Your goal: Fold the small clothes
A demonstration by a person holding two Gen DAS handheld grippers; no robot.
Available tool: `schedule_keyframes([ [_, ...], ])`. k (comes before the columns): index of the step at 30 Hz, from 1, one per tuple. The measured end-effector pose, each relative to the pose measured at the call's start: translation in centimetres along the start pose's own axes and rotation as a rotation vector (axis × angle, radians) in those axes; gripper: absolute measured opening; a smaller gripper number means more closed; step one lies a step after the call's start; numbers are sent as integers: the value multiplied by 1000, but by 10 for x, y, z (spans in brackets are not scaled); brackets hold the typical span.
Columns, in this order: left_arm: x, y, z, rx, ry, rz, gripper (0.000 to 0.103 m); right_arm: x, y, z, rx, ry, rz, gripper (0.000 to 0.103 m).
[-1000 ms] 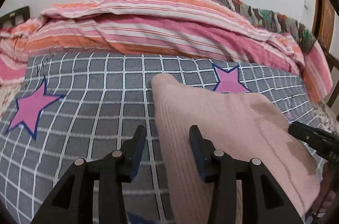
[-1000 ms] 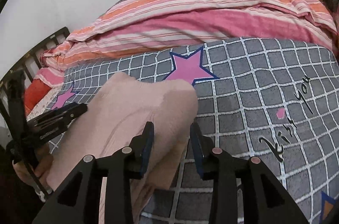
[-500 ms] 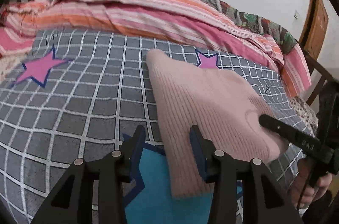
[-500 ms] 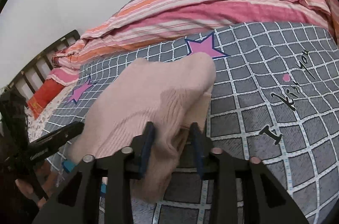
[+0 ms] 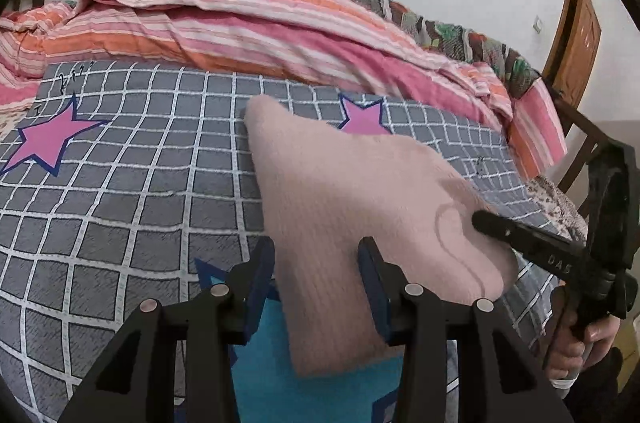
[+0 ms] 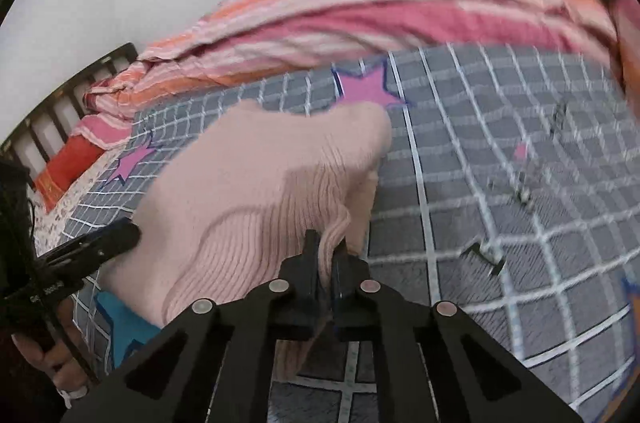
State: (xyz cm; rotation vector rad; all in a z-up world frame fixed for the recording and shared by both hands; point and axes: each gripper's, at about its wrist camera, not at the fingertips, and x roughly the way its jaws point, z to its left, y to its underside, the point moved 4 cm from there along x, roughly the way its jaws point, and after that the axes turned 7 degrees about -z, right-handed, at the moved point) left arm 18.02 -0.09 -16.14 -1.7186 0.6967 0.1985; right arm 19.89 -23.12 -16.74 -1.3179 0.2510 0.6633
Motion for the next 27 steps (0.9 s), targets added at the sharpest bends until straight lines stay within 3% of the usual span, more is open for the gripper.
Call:
schedule_keyframes([
  [1, 0, -3, -1, -2, 3, -10, 41, -3, -5, 1, -5, 6, -24, 19],
  [4, 9, -12, -2, -15, 1, -14, 41, -4, -15, 0, 5, 23, -87, 22],
  [7, 20, -18, 0, -29, -18, -13, 42, 8, -21, -4, 23, 24, -86, 22],
  [9, 29, -20, 1, -32, -55, 5, 49, 18, -22, -4, 26, 25, -70, 22],
  [13, 36, -13, 0, -45, -62, 25, 53, 41, -9, -8, -7, 114, 35, 21],
  [20, 28, -7, -5, 4, -69, 18, 54, 32, -3, -16, 17, 102, 25, 22],
  [27, 18, -2, -5, 41, -69, 31, 54, 7, 3, -10, -4, 124, -13, 32],
])
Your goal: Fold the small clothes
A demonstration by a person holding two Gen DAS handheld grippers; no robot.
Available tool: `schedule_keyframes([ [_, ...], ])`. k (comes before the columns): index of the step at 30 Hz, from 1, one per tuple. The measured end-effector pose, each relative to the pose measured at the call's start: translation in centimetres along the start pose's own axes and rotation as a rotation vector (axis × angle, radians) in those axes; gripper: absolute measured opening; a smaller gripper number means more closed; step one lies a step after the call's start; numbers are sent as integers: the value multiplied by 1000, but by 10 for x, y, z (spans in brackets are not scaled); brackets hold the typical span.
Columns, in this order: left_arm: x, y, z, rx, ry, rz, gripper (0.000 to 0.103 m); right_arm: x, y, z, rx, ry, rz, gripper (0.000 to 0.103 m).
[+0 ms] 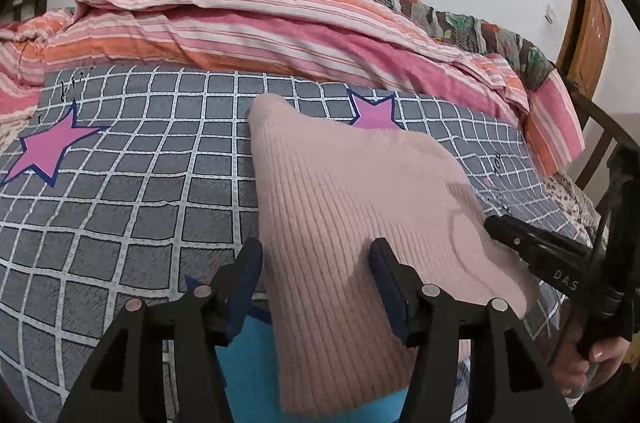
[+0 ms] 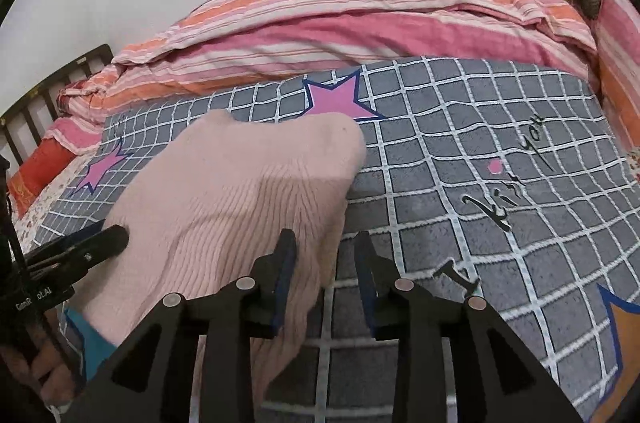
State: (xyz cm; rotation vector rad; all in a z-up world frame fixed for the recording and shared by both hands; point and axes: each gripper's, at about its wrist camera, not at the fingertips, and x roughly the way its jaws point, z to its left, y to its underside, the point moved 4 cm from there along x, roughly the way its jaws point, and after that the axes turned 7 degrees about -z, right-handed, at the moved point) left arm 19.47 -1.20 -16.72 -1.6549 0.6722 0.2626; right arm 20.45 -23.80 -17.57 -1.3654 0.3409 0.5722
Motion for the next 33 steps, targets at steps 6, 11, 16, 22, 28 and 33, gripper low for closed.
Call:
schedule_keyframes([
  [6, -8, 5, 3, -21, -7, 23, 54, -18, 15, 2, 32, 6, 21, 50],
  [11, -19, 22, 4, -21, -5, 63, 56, -36, 26, 3, 37, 14, 57, 50],
  [16, -50, 27, 4, -44, -25, 59, 56, -67, 26, 2, 15, 37, 46, 50],
  [22, -98, -2, -13, -47, -71, 21, 58, -106, 10, 6, -5, 91, 19, 50],
  [28, -142, -25, -39, 10, -154, -34, 79, -149, -14, 14, 5, 104, -12, 74],
  [33, -160, -28, -52, 22, -187, -37, 81, -177, -21, 19, -15, 105, -46, 97],
])
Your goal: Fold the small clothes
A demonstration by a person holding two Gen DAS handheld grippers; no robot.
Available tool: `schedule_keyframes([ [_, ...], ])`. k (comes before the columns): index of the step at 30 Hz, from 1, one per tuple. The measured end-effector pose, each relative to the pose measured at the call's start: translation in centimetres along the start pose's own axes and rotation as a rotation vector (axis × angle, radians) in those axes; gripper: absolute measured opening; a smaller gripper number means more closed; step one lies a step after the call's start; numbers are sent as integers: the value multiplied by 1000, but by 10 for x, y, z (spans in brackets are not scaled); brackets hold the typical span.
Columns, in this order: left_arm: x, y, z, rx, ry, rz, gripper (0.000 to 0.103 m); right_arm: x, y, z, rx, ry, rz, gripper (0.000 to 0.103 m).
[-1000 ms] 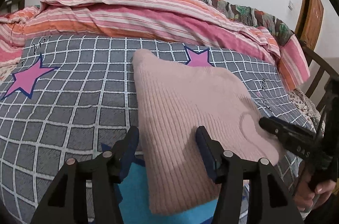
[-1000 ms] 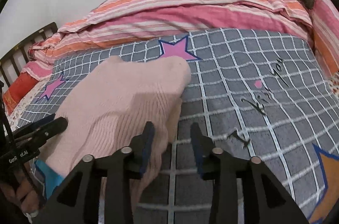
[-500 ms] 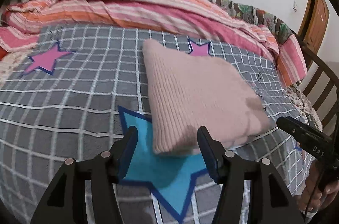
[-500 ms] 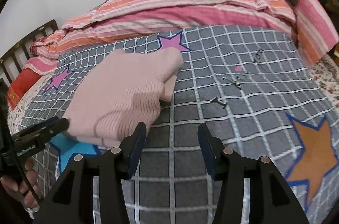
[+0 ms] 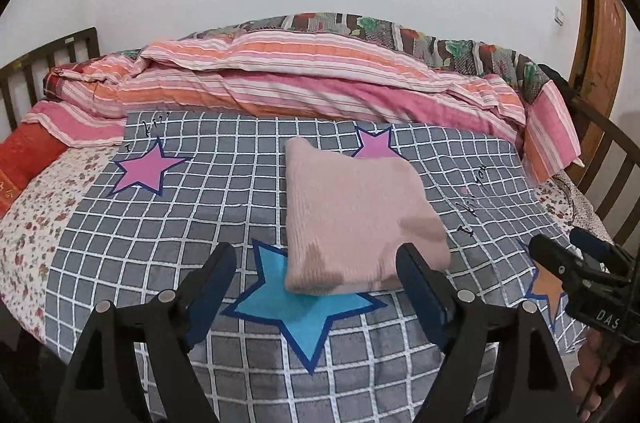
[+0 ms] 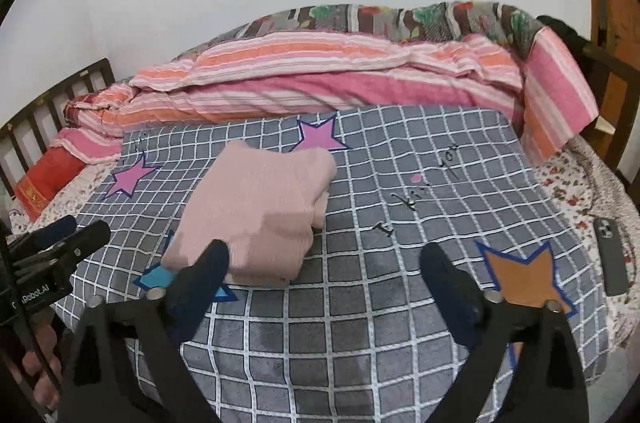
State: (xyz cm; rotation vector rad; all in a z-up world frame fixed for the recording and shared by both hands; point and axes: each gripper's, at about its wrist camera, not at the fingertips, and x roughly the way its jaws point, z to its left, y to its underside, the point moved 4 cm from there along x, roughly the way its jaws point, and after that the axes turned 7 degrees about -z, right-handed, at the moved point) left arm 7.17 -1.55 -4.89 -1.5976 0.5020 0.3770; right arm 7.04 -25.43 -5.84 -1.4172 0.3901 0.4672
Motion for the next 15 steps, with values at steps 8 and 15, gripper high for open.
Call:
schedule_keyframes([
  [8, -12, 2, -8, 24, -14, 9, 81, -15, 1, 0, -12, 9, 16, 97],
  [15, -19, 0, -8, 23, -20, 5, 81, -19, 4, 1, -9, 7, 24, 97],
])
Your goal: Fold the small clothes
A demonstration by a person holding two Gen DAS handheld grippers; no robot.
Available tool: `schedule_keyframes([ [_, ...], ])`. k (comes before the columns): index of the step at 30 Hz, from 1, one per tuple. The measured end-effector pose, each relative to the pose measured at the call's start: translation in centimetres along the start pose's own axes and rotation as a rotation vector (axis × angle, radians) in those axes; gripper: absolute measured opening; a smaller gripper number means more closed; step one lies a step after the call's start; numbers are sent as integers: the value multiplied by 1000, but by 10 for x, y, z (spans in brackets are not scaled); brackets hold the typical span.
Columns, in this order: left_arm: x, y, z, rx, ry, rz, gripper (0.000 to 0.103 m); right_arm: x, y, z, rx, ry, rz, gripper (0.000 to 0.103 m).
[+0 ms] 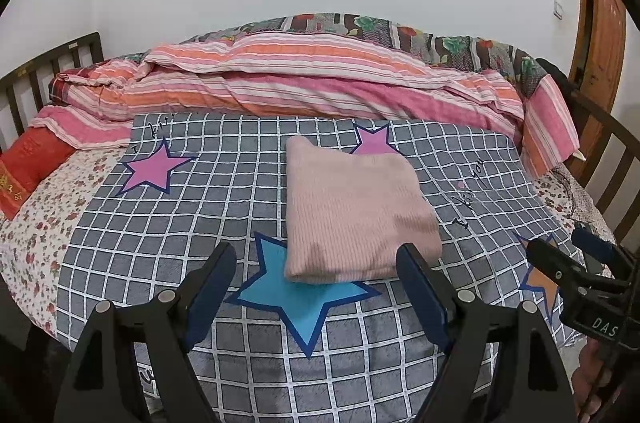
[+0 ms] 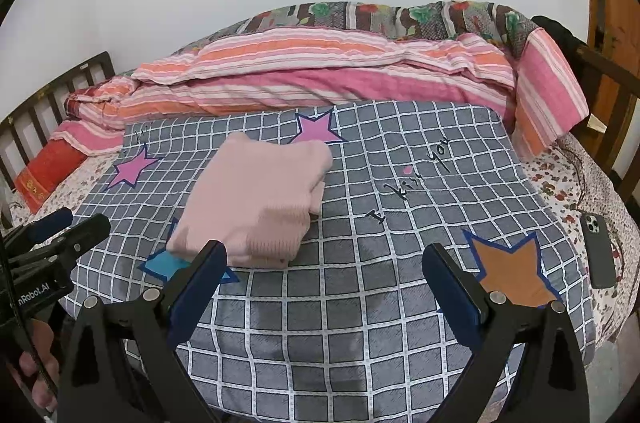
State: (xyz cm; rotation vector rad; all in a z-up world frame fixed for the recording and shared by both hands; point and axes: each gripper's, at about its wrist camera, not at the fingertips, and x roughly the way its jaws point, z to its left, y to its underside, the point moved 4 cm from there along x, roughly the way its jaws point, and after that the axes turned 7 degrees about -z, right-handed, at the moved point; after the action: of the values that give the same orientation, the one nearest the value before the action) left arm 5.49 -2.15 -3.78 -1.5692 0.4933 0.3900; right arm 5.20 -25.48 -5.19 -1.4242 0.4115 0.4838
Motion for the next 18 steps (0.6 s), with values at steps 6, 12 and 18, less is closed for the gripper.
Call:
schedule_keyframes([
  [6, -3, -1, 1, 3, -10, -1, 81, -1, -1, 1, -5, 2, -7, 97],
  [12, -5, -2, 3, 8, -19, -1, 81, -2, 0, 2, -1, 4, -10, 97],
  [18, -8, -2, 5, 9, -24, 2, 81, -2, -1, 1, 1, 21, -13, 98],
])
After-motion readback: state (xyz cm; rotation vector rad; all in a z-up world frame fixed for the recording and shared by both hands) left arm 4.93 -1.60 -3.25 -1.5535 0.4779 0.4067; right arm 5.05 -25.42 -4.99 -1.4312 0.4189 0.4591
